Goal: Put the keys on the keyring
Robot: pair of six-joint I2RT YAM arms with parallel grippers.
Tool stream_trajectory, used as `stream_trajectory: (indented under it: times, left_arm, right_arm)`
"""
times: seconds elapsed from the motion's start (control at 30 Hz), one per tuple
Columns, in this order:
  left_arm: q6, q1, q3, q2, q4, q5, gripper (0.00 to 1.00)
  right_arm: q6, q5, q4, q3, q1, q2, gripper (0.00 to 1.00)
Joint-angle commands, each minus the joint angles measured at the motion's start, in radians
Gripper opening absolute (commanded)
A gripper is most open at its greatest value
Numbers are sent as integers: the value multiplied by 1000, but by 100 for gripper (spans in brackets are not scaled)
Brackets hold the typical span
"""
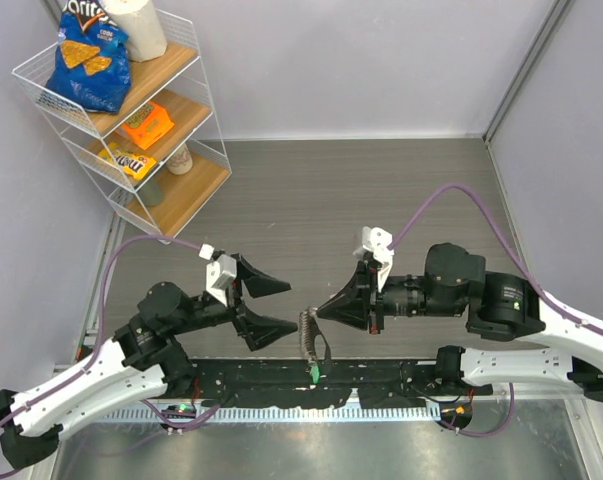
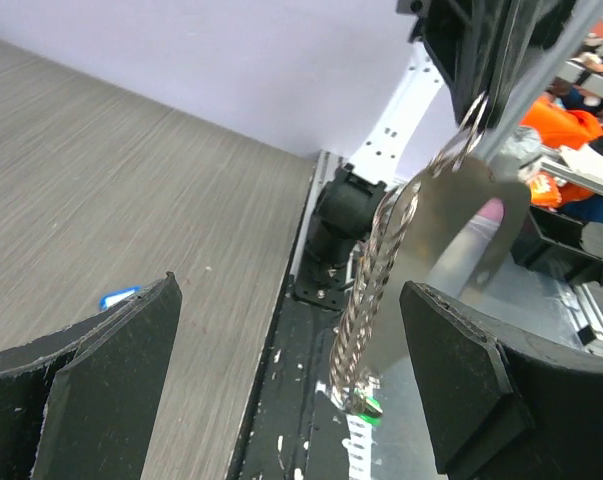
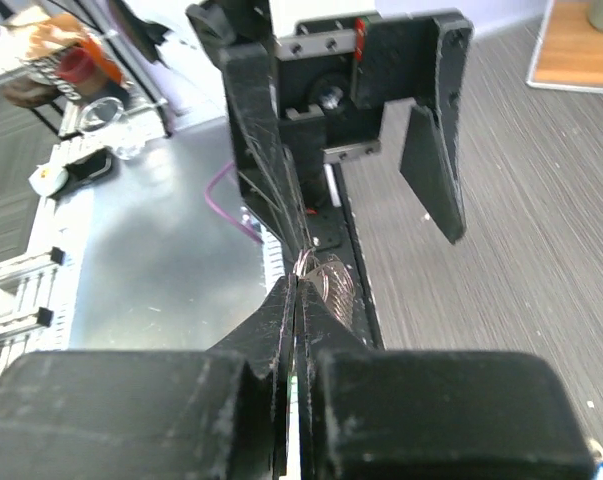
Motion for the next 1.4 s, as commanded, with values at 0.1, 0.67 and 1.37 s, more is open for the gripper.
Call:
stream_trajectory:
  times: [0.1, 0.67, 1.37]
  left_arm:
    - [-28, 0, -66, -32, 289, 175, 99]
    - [-164, 1, -120, 44, 646, 348, 99]
    - [-281, -2, -94, 182, 860, 459, 99]
  right_arm:
    - [-25, -179, -4, 136, -8, 13, 5]
    - [-45, -364, -27, 300, -16, 116, 5]
    - [-50, -400, 28, 311, -30, 195, 5]
